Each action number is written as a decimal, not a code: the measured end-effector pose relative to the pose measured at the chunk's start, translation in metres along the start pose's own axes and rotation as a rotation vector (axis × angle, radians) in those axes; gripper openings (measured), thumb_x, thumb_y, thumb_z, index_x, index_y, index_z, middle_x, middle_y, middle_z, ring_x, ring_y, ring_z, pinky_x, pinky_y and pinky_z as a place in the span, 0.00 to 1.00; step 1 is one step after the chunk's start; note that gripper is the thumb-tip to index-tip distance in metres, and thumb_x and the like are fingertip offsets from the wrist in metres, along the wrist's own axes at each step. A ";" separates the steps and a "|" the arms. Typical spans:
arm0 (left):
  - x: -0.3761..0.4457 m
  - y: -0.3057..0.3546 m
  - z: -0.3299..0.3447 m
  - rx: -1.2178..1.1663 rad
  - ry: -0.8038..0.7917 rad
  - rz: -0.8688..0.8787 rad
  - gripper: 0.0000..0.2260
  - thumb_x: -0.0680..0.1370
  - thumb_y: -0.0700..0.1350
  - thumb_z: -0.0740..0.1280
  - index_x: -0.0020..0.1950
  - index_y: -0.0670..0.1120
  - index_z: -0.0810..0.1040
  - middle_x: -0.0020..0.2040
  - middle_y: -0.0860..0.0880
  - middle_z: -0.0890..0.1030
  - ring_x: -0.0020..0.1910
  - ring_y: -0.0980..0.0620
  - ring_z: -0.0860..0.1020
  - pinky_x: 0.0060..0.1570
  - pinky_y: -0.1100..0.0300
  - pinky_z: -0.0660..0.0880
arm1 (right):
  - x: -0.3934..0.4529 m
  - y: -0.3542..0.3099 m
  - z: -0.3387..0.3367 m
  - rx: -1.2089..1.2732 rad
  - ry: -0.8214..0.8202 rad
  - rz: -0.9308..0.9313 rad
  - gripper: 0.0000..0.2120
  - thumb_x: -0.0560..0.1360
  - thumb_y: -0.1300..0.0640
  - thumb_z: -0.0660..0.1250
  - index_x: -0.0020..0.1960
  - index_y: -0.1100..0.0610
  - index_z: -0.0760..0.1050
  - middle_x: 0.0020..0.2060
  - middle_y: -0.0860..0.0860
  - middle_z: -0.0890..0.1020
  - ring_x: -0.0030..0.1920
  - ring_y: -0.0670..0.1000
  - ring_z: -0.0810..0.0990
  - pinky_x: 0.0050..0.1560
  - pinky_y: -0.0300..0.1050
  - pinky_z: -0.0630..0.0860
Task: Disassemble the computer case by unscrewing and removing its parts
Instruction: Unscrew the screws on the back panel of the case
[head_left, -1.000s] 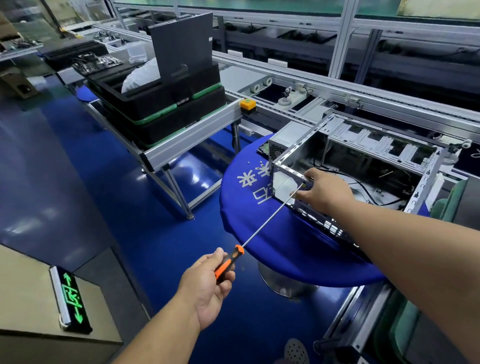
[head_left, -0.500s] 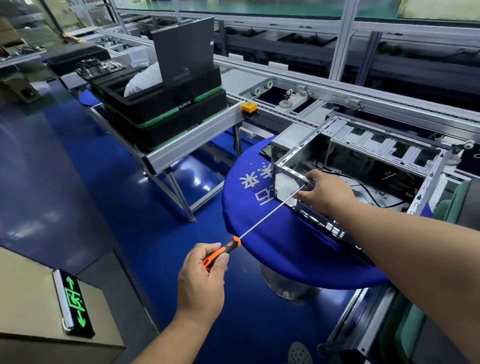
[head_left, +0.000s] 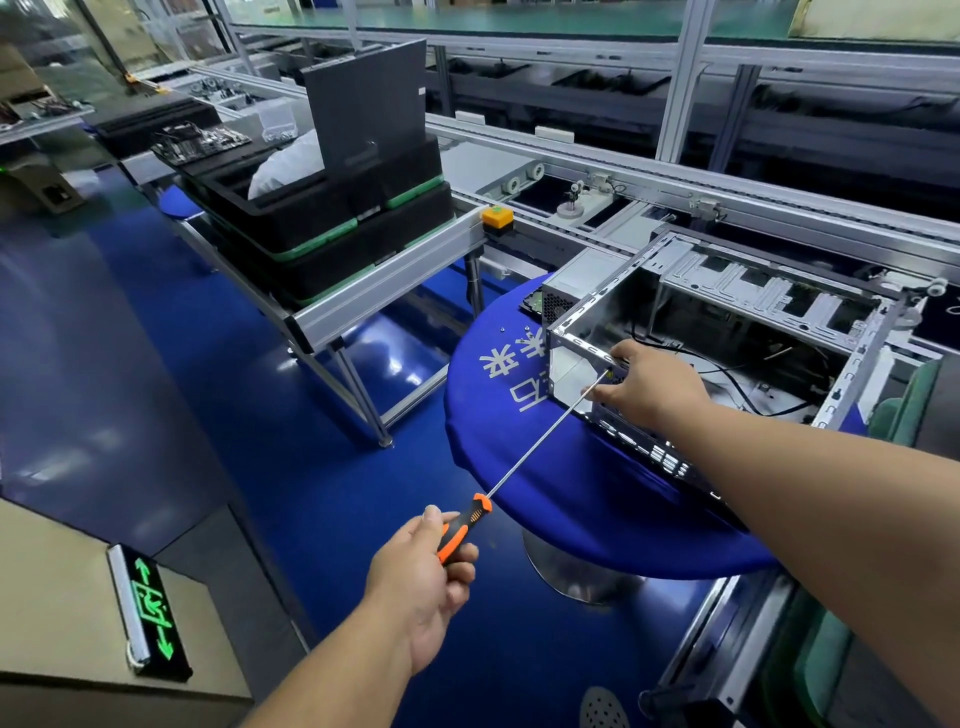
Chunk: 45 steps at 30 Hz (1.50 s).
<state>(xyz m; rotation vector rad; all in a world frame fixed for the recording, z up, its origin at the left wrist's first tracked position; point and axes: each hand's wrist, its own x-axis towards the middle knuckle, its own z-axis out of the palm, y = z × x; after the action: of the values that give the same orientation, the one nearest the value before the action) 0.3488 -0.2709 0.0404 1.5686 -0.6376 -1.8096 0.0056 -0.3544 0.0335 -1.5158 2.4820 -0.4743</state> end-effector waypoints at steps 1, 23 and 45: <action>0.000 -0.001 0.001 0.022 0.014 0.078 0.11 0.86 0.51 0.65 0.59 0.45 0.81 0.42 0.43 0.82 0.30 0.52 0.76 0.26 0.60 0.70 | 0.000 0.000 0.000 -0.001 -0.002 0.001 0.36 0.66 0.27 0.72 0.68 0.42 0.71 0.56 0.45 0.84 0.56 0.55 0.82 0.47 0.47 0.71; 0.009 -0.009 -0.014 0.518 0.157 0.599 0.06 0.85 0.48 0.65 0.55 0.58 0.81 0.43 0.50 0.83 0.33 0.56 0.81 0.35 0.58 0.75 | 0.000 0.000 0.001 -0.003 -0.007 -0.006 0.35 0.66 0.26 0.70 0.67 0.41 0.71 0.59 0.45 0.83 0.58 0.55 0.81 0.49 0.48 0.73; -0.001 -0.015 -0.020 0.853 0.103 1.104 0.16 0.81 0.35 0.69 0.60 0.53 0.69 0.57 0.57 0.69 0.54 0.58 0.75 0.49 0.73 0.74 | -0.004 -0.004 -0.003 0.003 -0.009 0.005 0.35 0.66 0.26 0.72 0.67 0.42 0.71 0.59 0.47 0.83 0.58 0.56 0.81 0.51 0.49 0.75</action>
<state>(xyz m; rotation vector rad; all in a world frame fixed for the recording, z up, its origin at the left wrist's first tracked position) 0.3660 -0.2593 0.0271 1.2660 -1.9078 -0.6116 0.0095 -0.3522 0.0375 -1.5073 2.4768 -0.4689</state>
